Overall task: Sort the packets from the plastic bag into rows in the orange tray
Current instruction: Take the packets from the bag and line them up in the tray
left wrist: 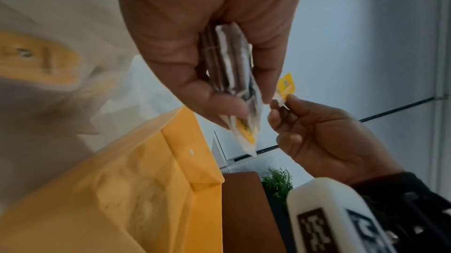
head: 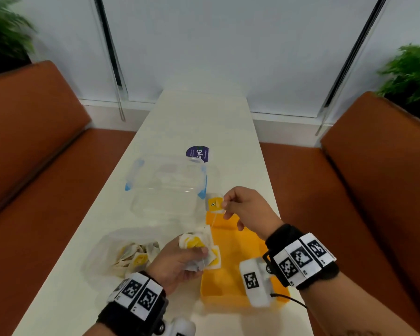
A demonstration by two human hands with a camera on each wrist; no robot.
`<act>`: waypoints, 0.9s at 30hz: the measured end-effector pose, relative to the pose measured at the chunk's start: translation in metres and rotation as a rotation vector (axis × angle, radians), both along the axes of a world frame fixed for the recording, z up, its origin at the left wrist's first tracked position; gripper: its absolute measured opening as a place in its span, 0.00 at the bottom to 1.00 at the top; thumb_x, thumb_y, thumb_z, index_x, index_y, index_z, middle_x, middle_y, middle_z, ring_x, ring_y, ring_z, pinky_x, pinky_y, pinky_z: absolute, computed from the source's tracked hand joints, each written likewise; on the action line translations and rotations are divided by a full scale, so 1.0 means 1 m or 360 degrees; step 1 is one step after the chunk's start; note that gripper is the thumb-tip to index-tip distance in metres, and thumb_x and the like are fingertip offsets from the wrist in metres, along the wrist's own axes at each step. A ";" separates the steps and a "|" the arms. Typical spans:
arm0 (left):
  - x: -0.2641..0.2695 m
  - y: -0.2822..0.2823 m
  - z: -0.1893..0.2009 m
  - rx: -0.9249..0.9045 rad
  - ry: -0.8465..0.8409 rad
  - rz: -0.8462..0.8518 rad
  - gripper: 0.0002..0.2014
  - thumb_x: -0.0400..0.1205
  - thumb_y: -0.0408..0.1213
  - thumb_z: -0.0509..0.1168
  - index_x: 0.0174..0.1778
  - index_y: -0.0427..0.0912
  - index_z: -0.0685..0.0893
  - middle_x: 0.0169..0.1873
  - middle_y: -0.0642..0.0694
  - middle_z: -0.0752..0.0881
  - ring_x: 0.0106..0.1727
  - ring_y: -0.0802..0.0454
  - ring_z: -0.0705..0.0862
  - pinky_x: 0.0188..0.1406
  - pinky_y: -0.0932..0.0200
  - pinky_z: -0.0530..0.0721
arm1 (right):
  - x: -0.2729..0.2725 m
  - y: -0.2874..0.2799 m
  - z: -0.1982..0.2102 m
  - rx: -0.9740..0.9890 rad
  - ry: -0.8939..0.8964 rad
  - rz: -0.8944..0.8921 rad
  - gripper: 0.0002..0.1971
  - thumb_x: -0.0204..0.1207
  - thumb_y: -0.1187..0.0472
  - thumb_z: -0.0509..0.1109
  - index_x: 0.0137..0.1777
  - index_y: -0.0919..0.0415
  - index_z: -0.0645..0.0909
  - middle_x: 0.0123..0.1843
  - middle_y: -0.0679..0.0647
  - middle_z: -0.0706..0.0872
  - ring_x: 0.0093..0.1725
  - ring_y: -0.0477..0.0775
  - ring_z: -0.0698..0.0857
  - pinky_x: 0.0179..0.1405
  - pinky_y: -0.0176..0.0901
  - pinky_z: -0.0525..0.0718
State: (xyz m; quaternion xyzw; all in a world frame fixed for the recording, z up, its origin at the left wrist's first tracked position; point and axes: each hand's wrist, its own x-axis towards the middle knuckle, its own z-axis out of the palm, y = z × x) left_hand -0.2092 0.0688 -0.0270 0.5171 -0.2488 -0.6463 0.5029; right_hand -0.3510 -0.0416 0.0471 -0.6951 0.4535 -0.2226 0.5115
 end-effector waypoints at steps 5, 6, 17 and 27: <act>-0.003 -0.005 -0.001 -0.0010 0.0062 0.0059 0.17 0.62 0.31 0.74 0.47 0.42 0.83 0.28 0.46 0.87 0.28 0.53 0.86 0.20 0.64 0.79 | -0.002 -0.002 0.004 0.0124 -0.0252 -0.0002 0.09 0.81 0.69 0.63 0.40 0.59 0.73 0.37 0.60 0.82 0.31 0.47 0.83 0.14 0.35 0.72; -0.004 -0.008 -0.002 0.0003 0.0072 0.0095 0.17 0.64 0.31 0.75 0.48 0.42 0.83 0.30 0.46 0.87 0.30 0.51 0.86 0.20 0.63 0.79 | -0.002 -0.002 0.004 0.0144 -0.0274 -0.0001 0.09 0.82 0.68 0.62 0.41 0.59 0.72 0.40 0.63 0.84 0.31 0.48 0.83 0.14 0.35 0.72; -0.013 -0.018 -0.005 0.0047 -0.0007 0.0208 0.06 0.73 0.30 0.72 0.41 0.43 0.82 0.27 0.47 0.87 0.29 0.51 0.86 0.23 0.64 0.79 | -0.021 0.002 -0.003 0.0349 -0.0367 -0.0082 0.06 0.84 0.67 0.58 0.46 0.59 0.70 0.36 0.59 0.87 0.28 0.50 0.81 0.16 0.37 0.71; -0.010 -0.017 0.003 -0.0019 -0.0078 0.0063 0.06 0.76 0.24 0.66 0.39 0.38 0.81 0.21 0.47 0.84 0.23 0.53 0.85 0.20 0.64 0.80 | -0.043 0.006 -0.011 -0.0051 -0.0038 -0.0246 0.10 0.82 0.67 0.62 0.38 0.58 0.74 0.32 0.55 0.81 0.31 0.50 0.79 0.18 0.38 0.76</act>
